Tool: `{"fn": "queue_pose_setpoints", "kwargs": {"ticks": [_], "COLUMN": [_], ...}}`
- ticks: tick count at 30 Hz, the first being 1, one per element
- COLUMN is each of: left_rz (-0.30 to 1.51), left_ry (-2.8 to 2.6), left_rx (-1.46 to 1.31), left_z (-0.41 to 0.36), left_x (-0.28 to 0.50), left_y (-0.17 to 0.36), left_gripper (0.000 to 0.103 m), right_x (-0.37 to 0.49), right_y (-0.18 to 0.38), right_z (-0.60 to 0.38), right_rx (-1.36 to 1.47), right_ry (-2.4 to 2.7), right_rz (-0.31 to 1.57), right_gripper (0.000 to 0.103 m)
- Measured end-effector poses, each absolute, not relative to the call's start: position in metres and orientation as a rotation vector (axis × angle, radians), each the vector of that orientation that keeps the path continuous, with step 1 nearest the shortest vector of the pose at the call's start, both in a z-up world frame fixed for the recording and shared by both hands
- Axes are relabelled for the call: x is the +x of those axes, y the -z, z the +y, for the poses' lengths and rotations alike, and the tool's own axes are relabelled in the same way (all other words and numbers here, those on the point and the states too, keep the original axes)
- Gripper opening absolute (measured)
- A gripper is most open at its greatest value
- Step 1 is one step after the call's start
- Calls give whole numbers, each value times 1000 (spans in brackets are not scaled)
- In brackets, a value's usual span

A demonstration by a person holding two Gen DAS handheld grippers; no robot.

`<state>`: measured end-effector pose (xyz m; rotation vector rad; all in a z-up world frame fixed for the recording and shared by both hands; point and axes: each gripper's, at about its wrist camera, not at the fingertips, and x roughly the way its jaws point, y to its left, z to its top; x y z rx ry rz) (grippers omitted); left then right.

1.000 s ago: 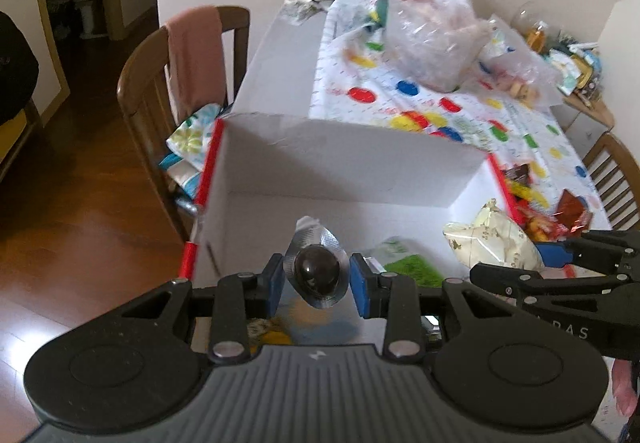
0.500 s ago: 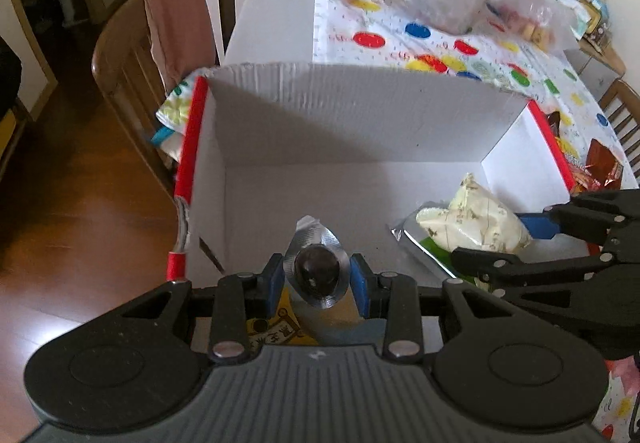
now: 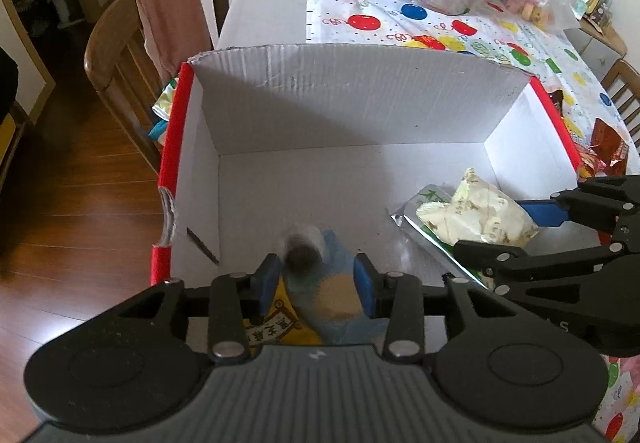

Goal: Organize snacks
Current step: 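Carry the dark snack and white packet with both tools into the red box, then open the left tool dropping the dark snack while the right tool releases the white packet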

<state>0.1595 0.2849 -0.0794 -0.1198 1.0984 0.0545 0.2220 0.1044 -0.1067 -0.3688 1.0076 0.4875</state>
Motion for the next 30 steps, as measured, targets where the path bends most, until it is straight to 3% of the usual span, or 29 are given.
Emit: {"fn": "queue_pose_setpoints", "kwargs": {"ticks": [9,20,24,30], "left_rz": [1032,895,839,787], "left_ry": [-62,-60,-51,-32], "left_rx": [-146,-197,-197,-186], "left_z": [279,264,250,226], "left_x": [141,111,101,93], "left_y": [67,33,20,6], "left_gripper": [65,71,77,77], "right_x": [205,173,164,153], "right_y": [89,45,30,14], "right_z": [95,70,56,30], "right_rx": [-342,-296,-267,-231], "right_ry": [-511,-552,-555,-547], "right_rz": [963,859,828,788], "right_gripper": [59,77,81,83]}}
